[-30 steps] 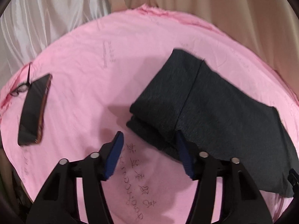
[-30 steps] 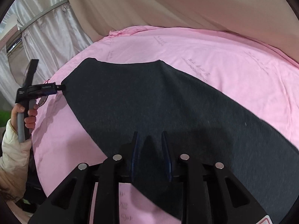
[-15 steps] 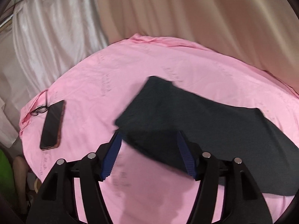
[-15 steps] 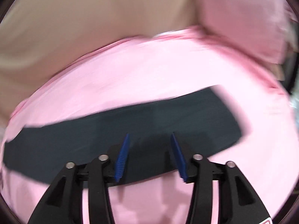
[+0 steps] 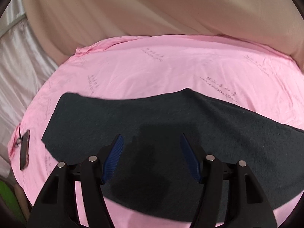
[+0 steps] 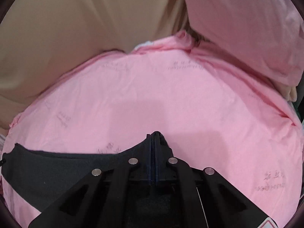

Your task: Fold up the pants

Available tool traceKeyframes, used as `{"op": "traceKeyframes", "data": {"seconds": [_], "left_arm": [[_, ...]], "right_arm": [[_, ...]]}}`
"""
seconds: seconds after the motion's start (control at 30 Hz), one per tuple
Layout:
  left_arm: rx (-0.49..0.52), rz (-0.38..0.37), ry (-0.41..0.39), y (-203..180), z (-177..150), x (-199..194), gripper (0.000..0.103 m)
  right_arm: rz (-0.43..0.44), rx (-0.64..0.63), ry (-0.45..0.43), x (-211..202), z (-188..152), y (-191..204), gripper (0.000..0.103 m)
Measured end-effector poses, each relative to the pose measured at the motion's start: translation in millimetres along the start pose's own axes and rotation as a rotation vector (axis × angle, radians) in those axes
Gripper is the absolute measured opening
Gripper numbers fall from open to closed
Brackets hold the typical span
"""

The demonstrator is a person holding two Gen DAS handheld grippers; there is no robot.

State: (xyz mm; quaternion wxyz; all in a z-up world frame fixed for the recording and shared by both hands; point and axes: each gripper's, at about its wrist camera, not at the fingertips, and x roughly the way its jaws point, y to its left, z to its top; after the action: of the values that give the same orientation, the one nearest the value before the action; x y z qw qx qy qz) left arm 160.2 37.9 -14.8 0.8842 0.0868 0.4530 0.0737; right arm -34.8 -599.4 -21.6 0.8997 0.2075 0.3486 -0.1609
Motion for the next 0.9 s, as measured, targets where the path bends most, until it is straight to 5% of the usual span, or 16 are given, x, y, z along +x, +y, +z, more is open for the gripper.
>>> {"op": "traceKeyframes", "data": {"seconds": [0.07, 0.13, 0.2, 0.3, 0.43, 0.53, 0.73, 0.83, 0.9], "left_arm": [[0.024, 0.013, 0.018, -12.8, 4.6, 12.7, 0.061], [0.034, 0.018, 0.042, -22.6, 7.8, 25.4, 0.061], [0.034, 0.01, 0.045, -25.5, 9.1, 29.1, 0.061], [0.047, -0.007, 0.041, -30.4, 11.1, 30.2, 0.061], [0.071, -0.015, 0.04, -41.6, 17.7, 36.9, 0.061], [0.074, -0.018, 0.067, -45.1, 21.1, 50.2, 0.061], [0.059, -0.048, 0.082, -34.6, 28.6, 65.7, 0.062], [0.075, -0.053, 0.076, -33.8, 33.2, 70.8, 0.062], [0.082, -0.049, 0.068, -34.1, 37.2, 74.5, 0.063]], "right_arm": [[-0.022, 0.041, 0.035, 10.8, -1.0, -19.4, 0.002], [-0.141, 0.002, 0.116, 24.4, -10.9, -23.0, 0.005], [-0.143, -0.023, 0.083, 10.4, -16.0, -8.7, 0.015], [0.0, -0.098, 0.029, -10.5, -11.8, 43.4, 0.036], [0.263, -0.383, 0.116, 12.0, -35.3, 180.4, 0.043], [0.419, -0.545, 0.224, 47.7, -66.2, 268.0, 0.042], [0.398, -0.74, 0.344, 120.2, -96.7, 353.9, 0.038], [0.402, -0.734, 0.332, 121.4, -90.4, 360.5, 0.005], [0.388, -0.73, 0.296, 120.7, -80.6, 362.3, 0.003]]}}
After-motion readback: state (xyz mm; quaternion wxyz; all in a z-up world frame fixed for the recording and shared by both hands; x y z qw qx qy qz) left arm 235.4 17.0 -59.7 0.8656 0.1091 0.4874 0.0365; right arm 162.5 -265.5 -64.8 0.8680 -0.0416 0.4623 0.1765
